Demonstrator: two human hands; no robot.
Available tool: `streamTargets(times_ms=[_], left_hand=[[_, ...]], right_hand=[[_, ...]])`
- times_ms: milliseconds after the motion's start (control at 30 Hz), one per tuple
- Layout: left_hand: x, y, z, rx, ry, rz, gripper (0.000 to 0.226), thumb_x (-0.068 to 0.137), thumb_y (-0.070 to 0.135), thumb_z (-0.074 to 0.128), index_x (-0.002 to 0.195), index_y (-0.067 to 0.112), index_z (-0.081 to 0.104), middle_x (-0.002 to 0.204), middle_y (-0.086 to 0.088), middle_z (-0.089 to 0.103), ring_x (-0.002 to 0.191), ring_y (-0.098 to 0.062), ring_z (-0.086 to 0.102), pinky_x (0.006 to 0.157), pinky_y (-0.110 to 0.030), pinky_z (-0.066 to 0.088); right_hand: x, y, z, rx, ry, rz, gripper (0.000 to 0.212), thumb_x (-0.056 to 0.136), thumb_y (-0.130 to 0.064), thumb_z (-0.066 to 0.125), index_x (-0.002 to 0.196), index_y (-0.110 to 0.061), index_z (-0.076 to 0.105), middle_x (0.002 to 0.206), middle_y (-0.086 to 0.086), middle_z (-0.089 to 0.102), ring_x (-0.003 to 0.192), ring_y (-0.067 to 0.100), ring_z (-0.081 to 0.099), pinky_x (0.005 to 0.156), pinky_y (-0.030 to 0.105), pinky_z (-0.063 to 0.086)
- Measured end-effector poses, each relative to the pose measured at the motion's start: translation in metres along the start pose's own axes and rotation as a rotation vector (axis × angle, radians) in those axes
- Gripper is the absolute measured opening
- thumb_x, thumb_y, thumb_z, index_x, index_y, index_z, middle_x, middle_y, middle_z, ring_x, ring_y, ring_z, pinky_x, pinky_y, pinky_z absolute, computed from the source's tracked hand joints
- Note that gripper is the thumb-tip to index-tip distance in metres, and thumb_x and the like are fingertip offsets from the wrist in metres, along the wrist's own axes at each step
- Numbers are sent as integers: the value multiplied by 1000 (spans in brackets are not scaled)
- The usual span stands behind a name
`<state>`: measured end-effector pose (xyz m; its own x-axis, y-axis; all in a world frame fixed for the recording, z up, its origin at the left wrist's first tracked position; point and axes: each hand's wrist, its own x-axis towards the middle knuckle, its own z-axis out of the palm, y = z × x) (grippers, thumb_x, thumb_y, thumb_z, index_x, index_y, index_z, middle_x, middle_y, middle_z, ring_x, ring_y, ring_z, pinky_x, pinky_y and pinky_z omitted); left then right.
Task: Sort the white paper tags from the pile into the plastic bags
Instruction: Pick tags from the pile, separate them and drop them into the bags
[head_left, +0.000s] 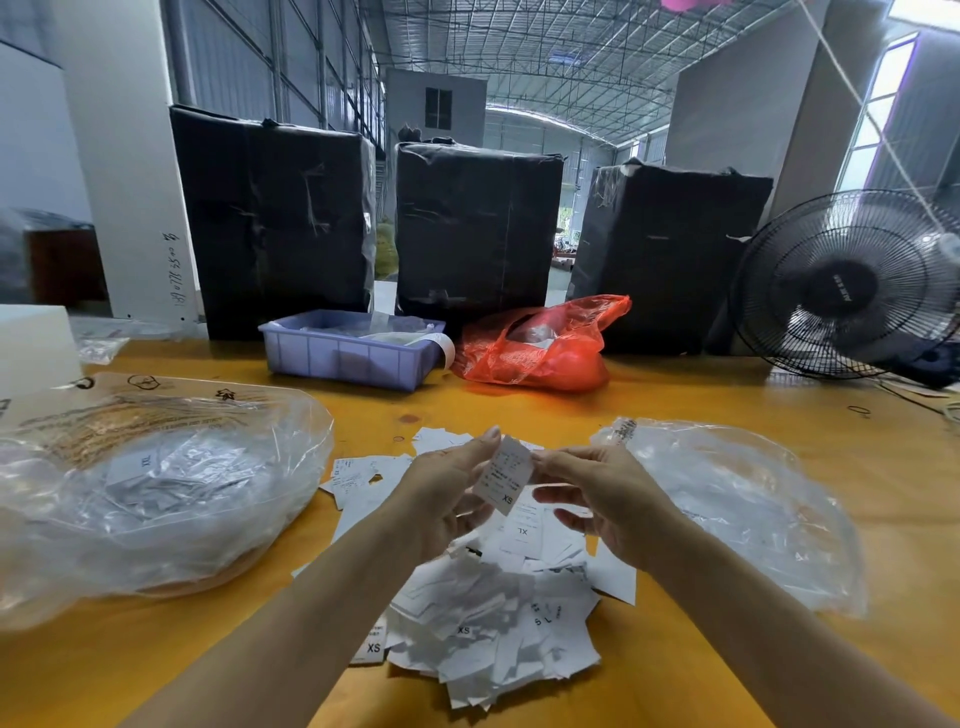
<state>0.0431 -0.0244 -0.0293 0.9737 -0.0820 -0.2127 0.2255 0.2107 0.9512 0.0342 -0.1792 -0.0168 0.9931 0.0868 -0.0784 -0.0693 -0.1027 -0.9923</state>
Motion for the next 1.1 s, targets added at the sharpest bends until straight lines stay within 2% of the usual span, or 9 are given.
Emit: streamTargets(times_ms=[100, 233, 400, 533, 600, 733, 900, 1033, 1100], left_hand=[[0, 2, -4, 19, -8, 7, 27, 84, 39, 66, 96, 15, 66, 86, -4, 68, 71, -16, 57, 56, -24, 41], [1, 1, -3, 22, -44, 17, 30, 85, 39, 64, 98, 13, 67, 78, -2, 68, 68, -15, 57, 56, -24, 42], [0, -1, 0, 33, -56, 66, 32, 85, 40, 63, 94, 9, 68, 65, -1, 67, 59, -13, 59, 55, -23, 44], [1, -2, 0, -37, -24, 86, 31, 86, 35, 64, 97, 7, 69, 77, -8, 68, 69, -17, 62, 61, -27, 50], [0, -4, 1, -37, -12, 108, 26, 86, 35, 63, 90, 12, 73, 74, -7, 66, 70, -18, 58, 59, -26, 48], [-2, -5, 5, -24, -28, 128, 24, 85, 36, 63, 78, 18, 75, 69, -5, 64, 68, -18, 56, 56, -24, 47], [-2, -6, 4, 24, -33, 152, 24, 86, 38, 61, 80, 20, 76, 77, -8, 66, 68, -17, 58, 50, -22, 46], [-1, -4, 2, 41, -59, 88, 29, 80, 45, 63, 86, 20, 75, 77, -7, 64, 69, -19, 56, 60, -26, 47], [1, -1, -2, 102, -54, 52, 42, 70, 50, 68, 92, 14, 71, 76, -6, 66, 65, -17, 60, 54, -24, 48]], right_hand=[[-1, 1, 0, 19, -15, 27, 8, 85, -16, 67, 78, -15, 73, 77, 1, 74, 78, 16, 62, 72, 31, 41], [-2, 1, -1, 27, -49, -33, 10, 82, -14, 70, 72, -17, 73, 72, 1, 73, 65, 10, 63, 72, 30, 43], [-1, 2, -2, -82, 10, -246, 3, 81, -7, 70, 80, -9, 72, 66, 2, 71, 54, 6, 60, 52, 14, 45], [-4, 2, 0, -134, -26, -337, 10, 80, -8, 72, 90, -9, 72, 67, 4, 71, 54, 7, 60, 55, 15, 49], [-5, 2, 3, -149, -51, -360, 8, 80, -2, 70, 88, -3, 71, 67, 5, 70, 53, 6, 59, 56, 16, 50], [-5, 2, 5, -128, -9, -369, 4, 80, 0, 70, 83, 2, 71, 68, 6, 68, 51, 5, 57, 54, 13, 47], [-5, 0, 3, -166, -61, -313, 6, 79, -14, 73, 81, -9, 73, 63, -5, 69, 54, -1, 59, 51, 8, 44], [-2, 1, 1, -99, -27, -211, 4, 79, -11, 73, 75, -8, 71, 62, 0, 70, 55, 5, 62, 52, 14, 45], [-1, 2, 0, -18, 9, -153, 5, 79, -7, 72, 75, -6, 69, 64, 4, 70, 56, 9, 63, 58, 20, 46]])
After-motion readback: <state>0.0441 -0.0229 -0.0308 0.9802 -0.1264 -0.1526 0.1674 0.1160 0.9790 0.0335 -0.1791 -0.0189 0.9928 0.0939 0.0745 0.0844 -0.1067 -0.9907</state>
